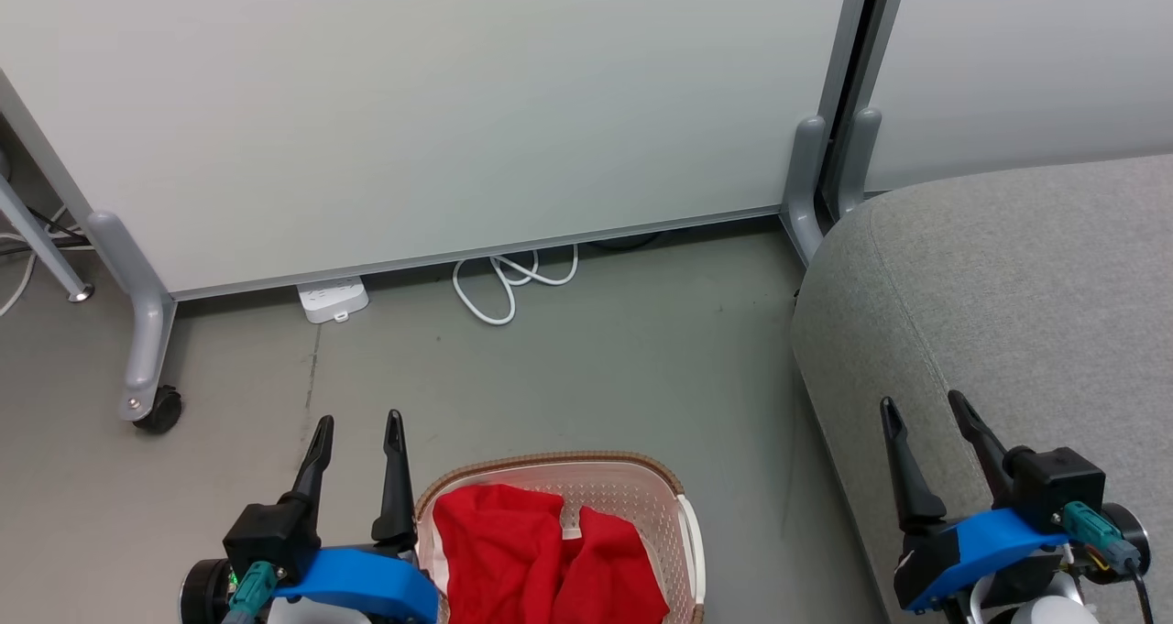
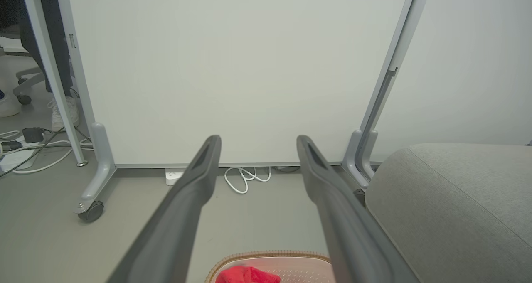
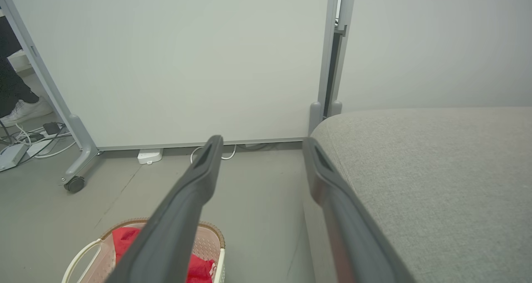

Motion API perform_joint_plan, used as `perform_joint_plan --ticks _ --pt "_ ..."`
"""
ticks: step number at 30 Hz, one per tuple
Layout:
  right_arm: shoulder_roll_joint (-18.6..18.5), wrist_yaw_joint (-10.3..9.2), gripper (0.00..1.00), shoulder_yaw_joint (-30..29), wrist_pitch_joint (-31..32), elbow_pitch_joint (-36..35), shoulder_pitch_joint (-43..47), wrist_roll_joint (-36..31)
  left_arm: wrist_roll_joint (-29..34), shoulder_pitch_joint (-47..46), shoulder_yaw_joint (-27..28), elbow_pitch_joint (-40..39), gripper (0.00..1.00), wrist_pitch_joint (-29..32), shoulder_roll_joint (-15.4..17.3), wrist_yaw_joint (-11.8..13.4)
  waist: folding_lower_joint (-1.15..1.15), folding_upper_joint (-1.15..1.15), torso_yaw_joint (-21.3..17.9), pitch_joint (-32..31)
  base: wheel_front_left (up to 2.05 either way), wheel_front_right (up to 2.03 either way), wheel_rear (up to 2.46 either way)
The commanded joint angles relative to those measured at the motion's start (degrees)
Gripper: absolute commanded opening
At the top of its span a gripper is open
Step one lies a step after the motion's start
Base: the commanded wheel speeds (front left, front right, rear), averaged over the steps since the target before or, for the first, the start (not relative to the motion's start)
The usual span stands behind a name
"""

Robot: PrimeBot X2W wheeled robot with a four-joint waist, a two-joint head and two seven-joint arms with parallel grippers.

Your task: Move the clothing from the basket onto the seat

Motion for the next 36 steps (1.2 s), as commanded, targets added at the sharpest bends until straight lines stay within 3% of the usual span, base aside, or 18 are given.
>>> perform_joint_plan --ticks 1,15,23,36 --pt "-0.36 0.03 1.00 -0.06 -0.08 -0.19 0.34 -0.30 0.04 0.35 0.08 -0.19 1.00 -0.28 0.09 0.35 0.00 0.00 0.00 -0.02 0.00 0.00 0.00" --pt "-0.35 0.03 1.00 0.89 0.19 -0.96 -0.85 -0.33 -0.12 0.29 0.32 -0.56 1.00 -0.23 0.09 0.79 0.00 0.00 -1.23 2.09 0.00 0.00 0.00" --pt "-0.34 0.03 1.00 3.86 -0.75 -2.55 -5.12 0.81 -0.28 -3.07 0.92 2.29 1.00 -0.22 0.09 -0.07 0.00 0.00 -5.97 10.56 0.00 0.00 0.00" --pt "-0.28 0.03 1.00 9.23 -4.32 -2.93 -14.66 3.59 0.73 -16.13 -1.77 18.03 1.00 1.71 2.64 -3.84 0.00 0.00 -14.31 27.19 0.00 0.00 0.00"
